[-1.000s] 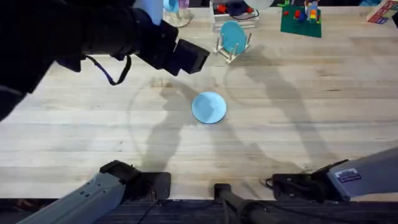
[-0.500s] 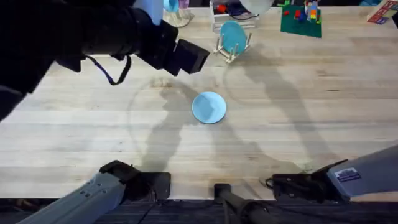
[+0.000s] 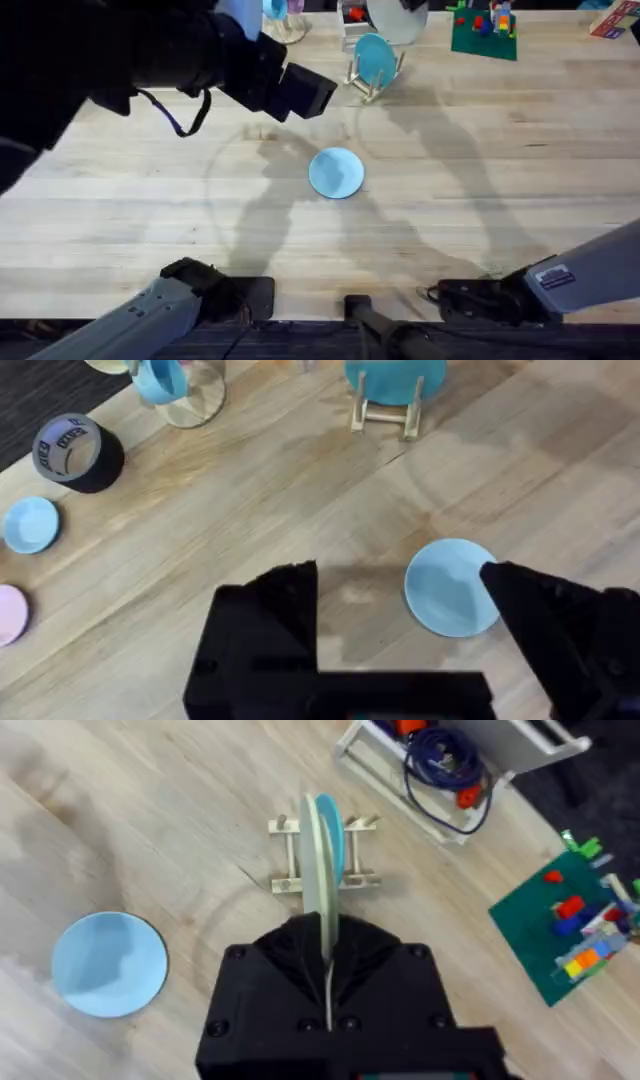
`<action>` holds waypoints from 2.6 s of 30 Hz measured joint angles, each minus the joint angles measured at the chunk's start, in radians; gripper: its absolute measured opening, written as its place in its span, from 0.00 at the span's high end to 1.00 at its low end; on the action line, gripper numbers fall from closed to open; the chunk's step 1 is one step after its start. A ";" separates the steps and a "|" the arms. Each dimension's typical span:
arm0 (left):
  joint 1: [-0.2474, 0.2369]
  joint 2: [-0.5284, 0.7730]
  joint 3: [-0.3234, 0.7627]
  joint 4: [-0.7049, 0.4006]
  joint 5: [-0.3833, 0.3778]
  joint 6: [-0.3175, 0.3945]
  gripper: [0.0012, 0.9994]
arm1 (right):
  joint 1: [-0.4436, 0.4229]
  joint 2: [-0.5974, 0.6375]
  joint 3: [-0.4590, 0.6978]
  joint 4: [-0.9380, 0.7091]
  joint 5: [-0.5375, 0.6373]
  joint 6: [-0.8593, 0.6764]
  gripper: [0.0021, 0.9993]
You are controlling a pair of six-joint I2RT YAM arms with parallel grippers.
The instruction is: Pick up the plates from the table one by one and place each into a slot on the dish rack.
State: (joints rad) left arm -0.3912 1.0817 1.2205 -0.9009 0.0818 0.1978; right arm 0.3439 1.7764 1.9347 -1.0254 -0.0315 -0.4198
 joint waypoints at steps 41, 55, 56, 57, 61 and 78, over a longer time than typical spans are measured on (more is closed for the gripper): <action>0.000 0.000 0.000 -0.005 0.000 0.000 0.01 | 0.011 0.235 0.000 0.053 -0.011 0.000 0.97; 0.000 0.000 0.000 -0.005 0.000 0.000 0.01 | 0.013 0.246 0.000 0.054 -0.011 0.000 0.97; 0.000 0.000 0.000 -0.005 0.000 0.000 0.01 | 0.013 0.246 0.000 0.054 -0.011 0.000 0.97; 0.000 0.000 0.000 -0.005 0.000 0.000 0.01 | 0.013 0.246 0.000 0.054 -0.011 0.000 0.97; 0.000 0.000 0.000 -0.005 0.000 0.000 0.01 | 0.013 0.246 0.000 0.054 -0.011 0.000 0.97; 0.000 0.000 0.000 -0.005 0.000 0.000 0.01 | 0.013 0.246 0.000 0.057 -0.011 0.000 0.84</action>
State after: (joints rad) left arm -0.3912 1.0817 1.2205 -0.9056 0.0818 0.1978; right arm 0.3569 2.0228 1.9350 -0.9680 -0.0422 -0.4198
